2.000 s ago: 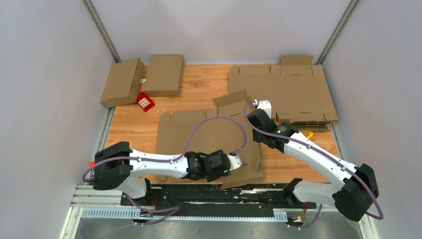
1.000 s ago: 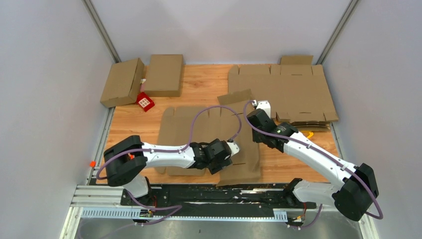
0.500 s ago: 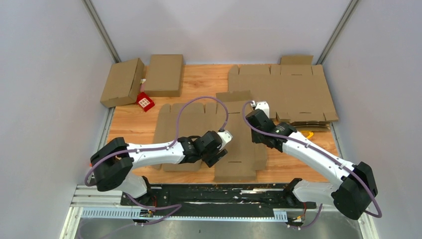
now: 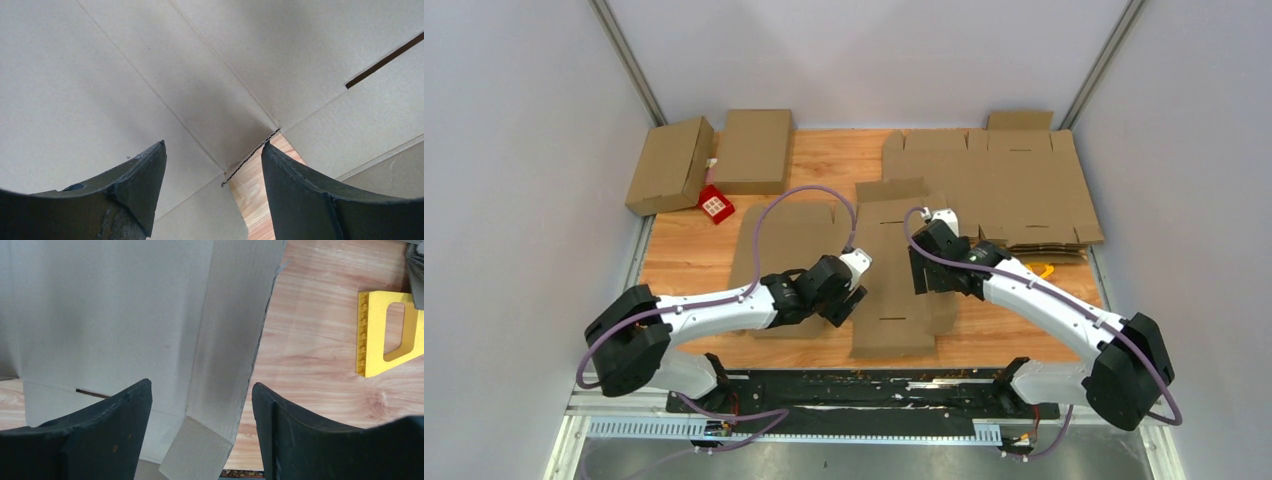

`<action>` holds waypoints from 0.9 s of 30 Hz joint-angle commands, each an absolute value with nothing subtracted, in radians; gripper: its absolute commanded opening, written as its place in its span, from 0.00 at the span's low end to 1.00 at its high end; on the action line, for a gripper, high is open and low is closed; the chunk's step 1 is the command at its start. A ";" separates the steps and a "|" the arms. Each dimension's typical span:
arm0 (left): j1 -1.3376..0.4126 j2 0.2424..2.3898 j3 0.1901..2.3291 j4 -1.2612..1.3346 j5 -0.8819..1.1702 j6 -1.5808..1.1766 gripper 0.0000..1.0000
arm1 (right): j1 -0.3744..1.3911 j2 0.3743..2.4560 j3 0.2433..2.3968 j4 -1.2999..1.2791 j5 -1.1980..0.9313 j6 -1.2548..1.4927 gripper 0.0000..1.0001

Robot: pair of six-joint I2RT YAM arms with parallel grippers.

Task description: Fold the paper box

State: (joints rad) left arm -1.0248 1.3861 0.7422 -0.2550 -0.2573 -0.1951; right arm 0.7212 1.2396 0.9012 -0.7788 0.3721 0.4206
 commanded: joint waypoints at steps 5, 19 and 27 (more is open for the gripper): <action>-1.007 1.345 0.731 -0.190 -0.260 -0.227 0.68 | 0.723 1.165 0.978 -0.922 0.230 0.524 0.72; -0.981 1.433 0.747 -0.217 -0.302 -0.228 0.61 | 0.724 1.119 0.950 -1.131 0.087 0.622 0.66; -0.974 1.579 0.805 -0.257 -0.281 -0.240 0.61 | 0.725 1.049 0.881 -1.102 -0.002 0.629 0.64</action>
